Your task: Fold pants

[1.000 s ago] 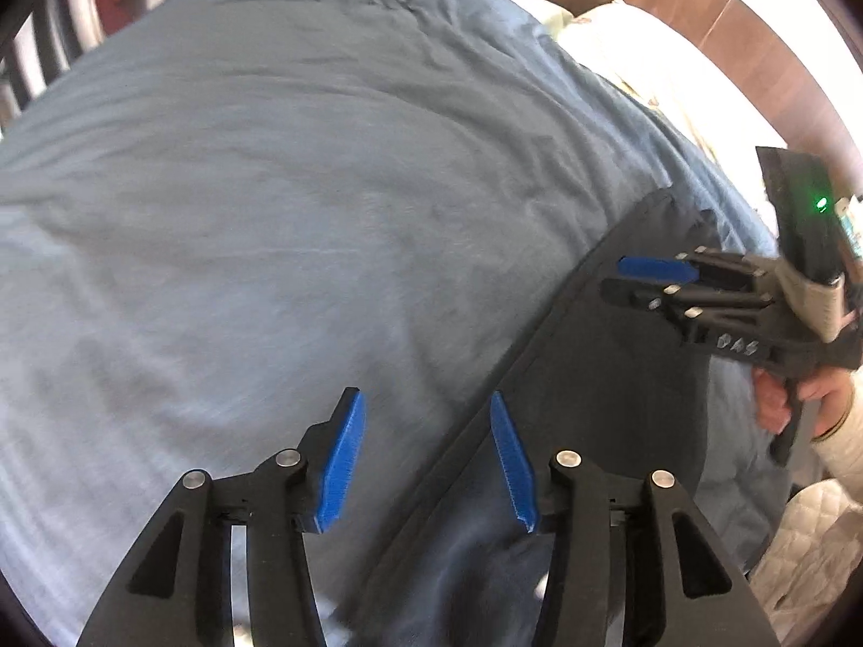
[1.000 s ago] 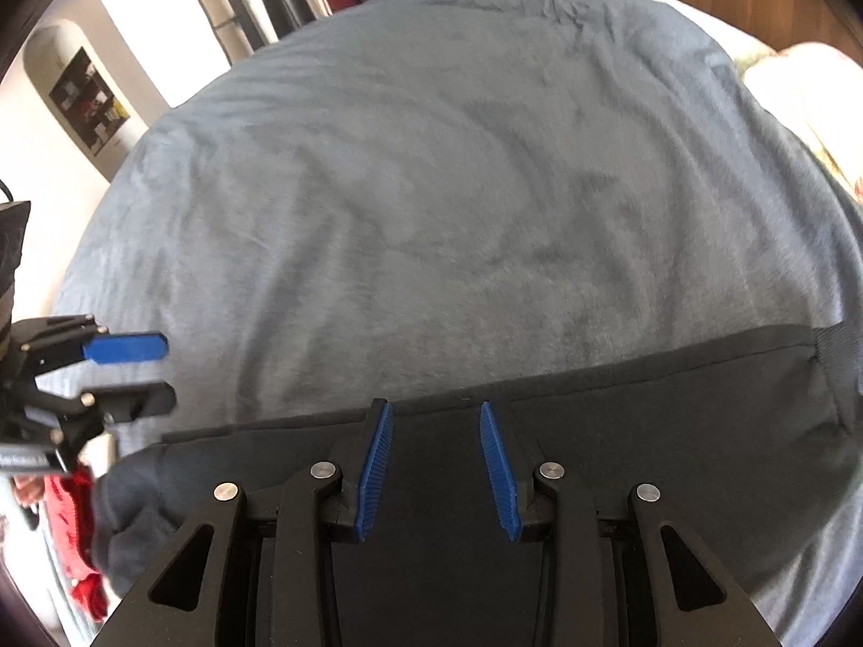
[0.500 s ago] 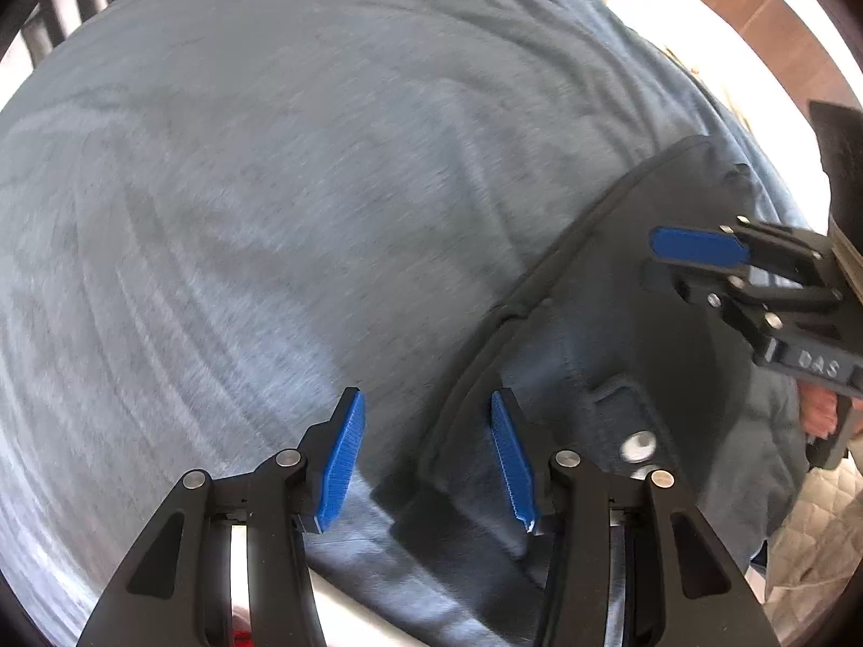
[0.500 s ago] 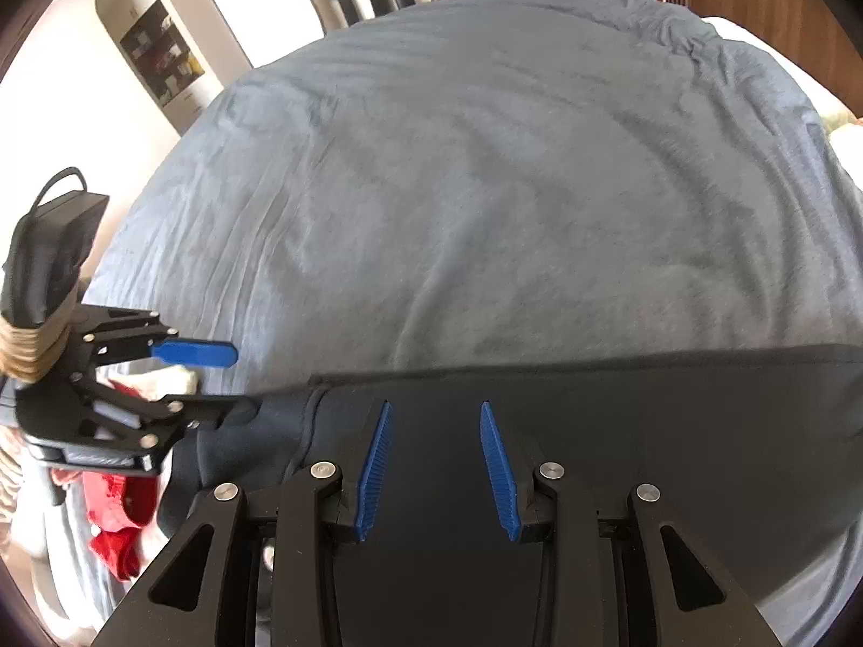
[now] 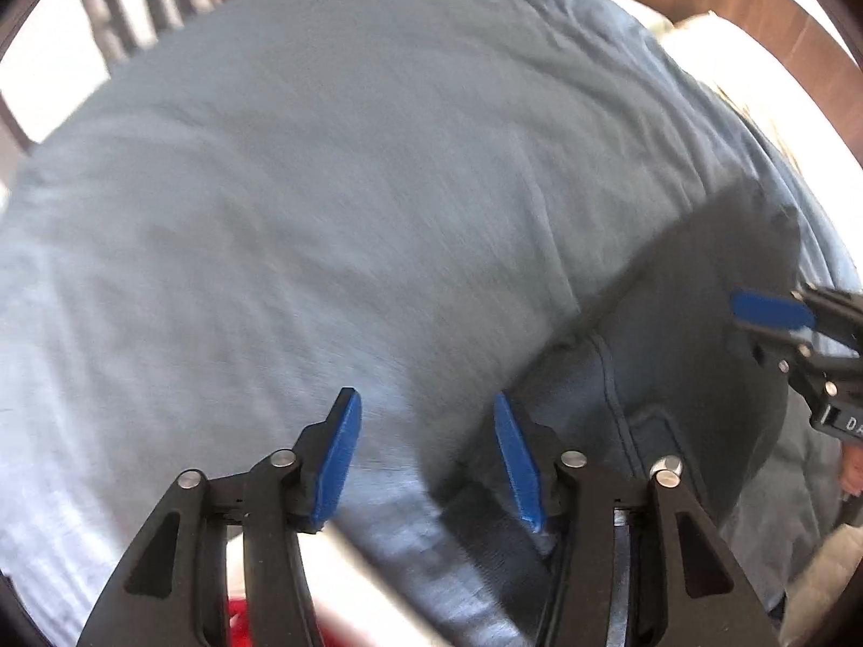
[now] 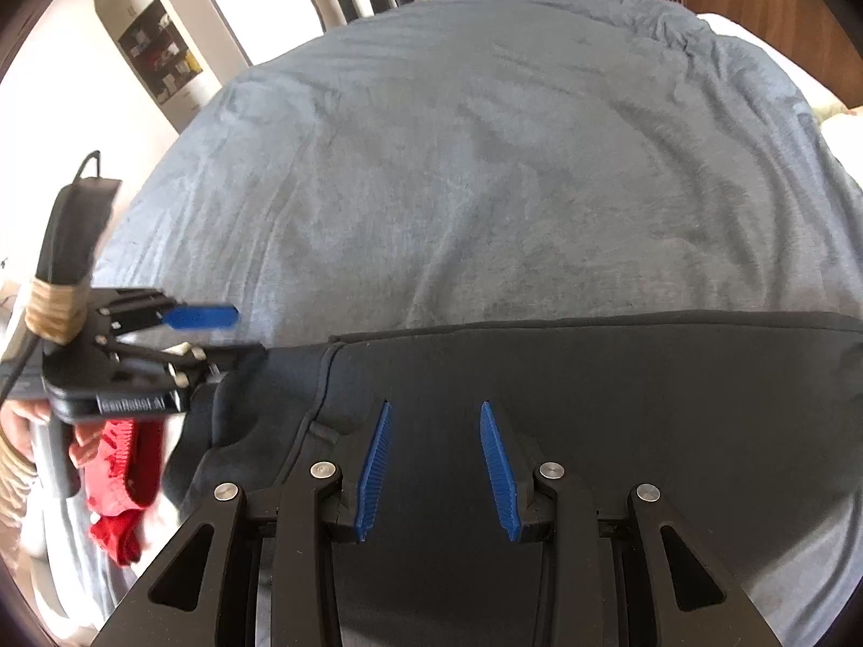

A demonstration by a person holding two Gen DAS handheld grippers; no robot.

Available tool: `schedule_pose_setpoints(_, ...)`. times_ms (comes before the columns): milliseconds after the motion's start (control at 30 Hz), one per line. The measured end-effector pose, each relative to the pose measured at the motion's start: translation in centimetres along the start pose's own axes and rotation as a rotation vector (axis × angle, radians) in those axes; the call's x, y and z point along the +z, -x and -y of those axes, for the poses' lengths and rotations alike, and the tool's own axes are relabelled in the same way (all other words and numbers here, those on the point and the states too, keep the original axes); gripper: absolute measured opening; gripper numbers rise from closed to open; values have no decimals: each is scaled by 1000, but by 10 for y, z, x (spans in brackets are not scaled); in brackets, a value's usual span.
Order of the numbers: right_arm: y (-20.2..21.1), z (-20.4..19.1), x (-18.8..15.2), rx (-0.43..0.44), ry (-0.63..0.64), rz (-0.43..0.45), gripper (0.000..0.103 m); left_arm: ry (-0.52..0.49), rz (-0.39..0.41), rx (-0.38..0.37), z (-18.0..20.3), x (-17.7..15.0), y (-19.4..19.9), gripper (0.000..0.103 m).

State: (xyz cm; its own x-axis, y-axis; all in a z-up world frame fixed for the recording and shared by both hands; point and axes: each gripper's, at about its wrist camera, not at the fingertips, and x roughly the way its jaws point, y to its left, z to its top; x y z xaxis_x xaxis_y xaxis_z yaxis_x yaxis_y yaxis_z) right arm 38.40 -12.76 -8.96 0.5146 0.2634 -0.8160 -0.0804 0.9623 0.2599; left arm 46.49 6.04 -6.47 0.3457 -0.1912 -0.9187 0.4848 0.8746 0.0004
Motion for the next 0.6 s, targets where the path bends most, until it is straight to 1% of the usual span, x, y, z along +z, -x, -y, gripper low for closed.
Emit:
schedule_pose_setpoints(33,8,1,-2,-4,5,12,35,9,25,21,1,1,10,59)
schedule_pose_setpoints(67,13,1,-4,-9,10,21,35,15,56,69,6,-1,27,61)
schedule_pose_setpoints(133,33,2,-11,-28,36,54,35,-14,93,148,21,-5,48,62)
schedule_pose_setpoints(167,42,2,-14,-31,53,66,35,-33,113,172,30,-10,57,64)
schedule_pose_setpoints(233,58,4,-21,-19,80,86,35,-38,141,171,49,-21,76,65)
schedule_pose_setpoints(267,67,5,-25,-8,89,94,37,-19,154,150,63,-30,84,66)
schedule_pose_setpoints(300,76,8,-32,4,101,100,41,-7,159,140,71,-37,89,67)
schedule_pose_setpoints(333,84,9,-39,12,111,105,48,0,166,133,85,-45,92,67)
schedule_pose_setpoints(367,91,13,-45,17,124,111,50,0,168,132,93,-49,93,67)
schedule_pose_setpoints(433,108,20,-62,20,169,120,50,1,168,134,117,-65,96,67)
schedule_pose_setpoints(533,117,27,-85,10,233,102,50,20,149,133,144,-76,91,67)
schedule_pose_setpoints(567,118,33,-95,4,256,89,50,21,142,140,151,-78,86,68)
schedule_pose_setpoints(600,118,37,-101,1,267,79,50,17,132,165,159,-81,82,69)
